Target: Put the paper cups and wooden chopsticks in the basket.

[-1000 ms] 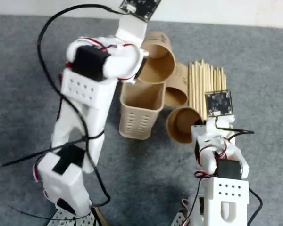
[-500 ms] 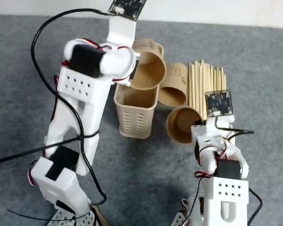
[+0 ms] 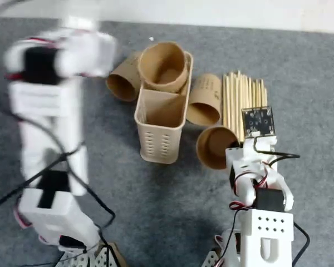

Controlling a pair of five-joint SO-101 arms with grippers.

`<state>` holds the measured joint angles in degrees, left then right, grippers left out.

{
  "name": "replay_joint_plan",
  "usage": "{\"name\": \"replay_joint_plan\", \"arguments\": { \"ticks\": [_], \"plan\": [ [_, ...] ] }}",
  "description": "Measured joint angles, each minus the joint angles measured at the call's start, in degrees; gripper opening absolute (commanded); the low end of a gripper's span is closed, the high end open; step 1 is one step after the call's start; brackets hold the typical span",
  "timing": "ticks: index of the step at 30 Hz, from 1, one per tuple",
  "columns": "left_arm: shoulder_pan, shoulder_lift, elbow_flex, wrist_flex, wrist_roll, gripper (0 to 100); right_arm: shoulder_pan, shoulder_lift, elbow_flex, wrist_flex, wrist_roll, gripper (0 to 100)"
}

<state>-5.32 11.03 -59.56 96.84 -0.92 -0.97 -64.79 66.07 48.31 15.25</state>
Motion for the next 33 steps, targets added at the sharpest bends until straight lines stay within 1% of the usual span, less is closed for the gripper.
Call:
{"name": "replay_joint_plan", "arguments": {
  "ticks": [2,5,8,10,12,14,16,19,22,26,30,33],
  "plan": [
    [-6.7,-0.5,-2.4,0.3,-2.0,20,0.0,0.0,0.0,0.0,0.0,0.5],
    [-16.2,-0.5,-1.7,3.9,-5.3,20,0.0,0.0,0.0,0.0,0.0,0.5],
    [-23.6,-1.0,6.5,4.3,-9.8,20,0.0,0.0,0.0,0.0,0.0,0.5],
    [-25.8,-1.0,13.5,4.4,-13.6,21,0.0,0.0,0.0,0.0,0.0,0.5],
    [-26.3,-1.0,20.2,4.4,-16.3,21,0.0,0.0,0.0,0.0,0.0,0.5],
    [-26.3,-1.0,25.3,4.4,-17.1,21,0.0,0.0,0.0,0.0,0.0,0.5],
    [-26.3,-1.0,27.5,4.3,-17.4,21,0.0,0.1,-1.7,0.8,0.0,0.5],
    [-26.2,-1.0,28.2,4.1,-17.4,21,0.0,0.1,-9.1,5.9,0.0,0.5],
    [-25.1,-1.0,28.2,4.0,-17.4,21,0.0,1.1,-20.7,11.3,0.0,0.5],
    [-21.9,-1.0,28.2,3.5,-16.4,21,-1.0,8.9,-40.5,17.7,-2.2,0.5],
    [-18.5,-1.0,28.2,2.2,-13.7,21,-6.5,22.2,-62.7,24.4,-7.3,0.5],
    [-16.7,-1.0,28.2,1.9,-13.3,21,-11.3,33.3,-79.2,28.7,-11.0,0.5]
  ]
}}
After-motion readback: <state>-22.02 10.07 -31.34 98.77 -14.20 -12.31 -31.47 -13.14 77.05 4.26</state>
